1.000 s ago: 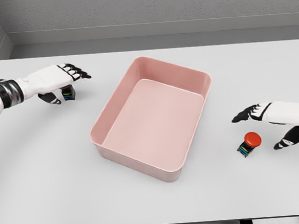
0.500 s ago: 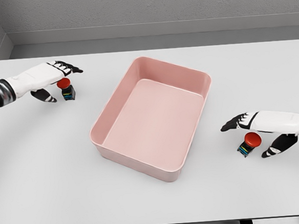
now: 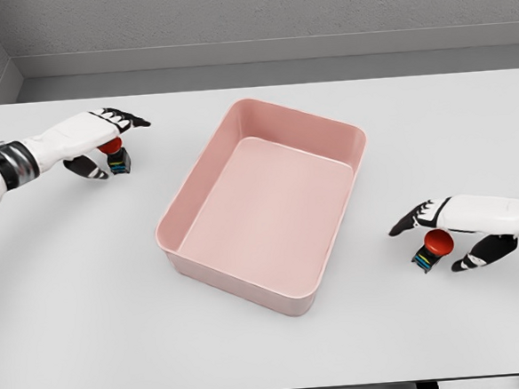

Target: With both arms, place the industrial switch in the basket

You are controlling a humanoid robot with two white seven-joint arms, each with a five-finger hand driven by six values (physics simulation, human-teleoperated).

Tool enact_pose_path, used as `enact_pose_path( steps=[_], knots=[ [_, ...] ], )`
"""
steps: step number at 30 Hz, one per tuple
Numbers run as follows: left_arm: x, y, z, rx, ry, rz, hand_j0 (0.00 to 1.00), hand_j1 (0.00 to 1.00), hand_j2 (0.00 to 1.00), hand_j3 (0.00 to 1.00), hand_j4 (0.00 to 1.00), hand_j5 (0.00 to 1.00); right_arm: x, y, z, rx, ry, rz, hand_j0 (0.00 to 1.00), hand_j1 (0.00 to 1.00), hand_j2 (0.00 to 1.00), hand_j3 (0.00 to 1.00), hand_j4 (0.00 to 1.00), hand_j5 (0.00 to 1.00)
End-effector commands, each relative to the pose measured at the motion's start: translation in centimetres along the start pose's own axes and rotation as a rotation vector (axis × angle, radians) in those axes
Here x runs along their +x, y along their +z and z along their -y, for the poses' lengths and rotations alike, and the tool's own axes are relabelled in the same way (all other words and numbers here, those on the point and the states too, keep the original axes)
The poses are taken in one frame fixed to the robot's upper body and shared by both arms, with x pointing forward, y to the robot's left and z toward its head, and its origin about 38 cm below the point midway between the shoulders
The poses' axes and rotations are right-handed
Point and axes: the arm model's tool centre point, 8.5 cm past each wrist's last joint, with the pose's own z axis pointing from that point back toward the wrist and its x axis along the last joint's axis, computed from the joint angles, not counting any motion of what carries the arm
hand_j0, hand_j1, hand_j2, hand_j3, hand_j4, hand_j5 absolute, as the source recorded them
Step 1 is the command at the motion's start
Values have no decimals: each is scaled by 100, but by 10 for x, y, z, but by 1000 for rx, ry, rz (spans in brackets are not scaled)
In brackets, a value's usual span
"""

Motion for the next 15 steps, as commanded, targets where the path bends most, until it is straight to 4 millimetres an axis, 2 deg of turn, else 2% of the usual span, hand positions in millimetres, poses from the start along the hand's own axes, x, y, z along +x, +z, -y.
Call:
enact_pose_path(
  steps=[1,5,7,9,10,12,13,15],
  knots=[
    [-4,2,2,1,12,-13,100,100,100,100,100,100,-3,2,0,-3,-9,-9,83,83,83,83,83,83],
    [-9,1,10,-12,34,-31,100,100,100,100,100,100,-4,1,-1,2,3,-16,82,82,82,82,82,82],
    [-9,2,11,-12,36,-33,100,100,100,100,100,100,-4,1,-1,3,4,-17,78,78,78,78,78,78],
    [-9,2,10,-10,38,-33,91,91,91,91,91,91,-4,1,-2,4,5,-18,76,76,76,76,76,76],
    [-9,2,10,-9,37,-32,74,74,74,74,74,74,-4,1,-2,5,4,-17,75,75,75,75,75,75],
    [-9,2,9,-7,37,-32,66,66,66,66,66,66,-7,2,-4,8,2,-27,72,72,72,72,72,72],
    [-9,2,8,0,36,-31,53,53,53,53,53,53,-7,2,-4,10,2,-27,72,72,72,72,72,72],
    [-9,3,5,48,34,-32,51,51,51,51,51,51,-7,2,-4,8,2,-27,70,70,70,70,70,70]
  ],
)
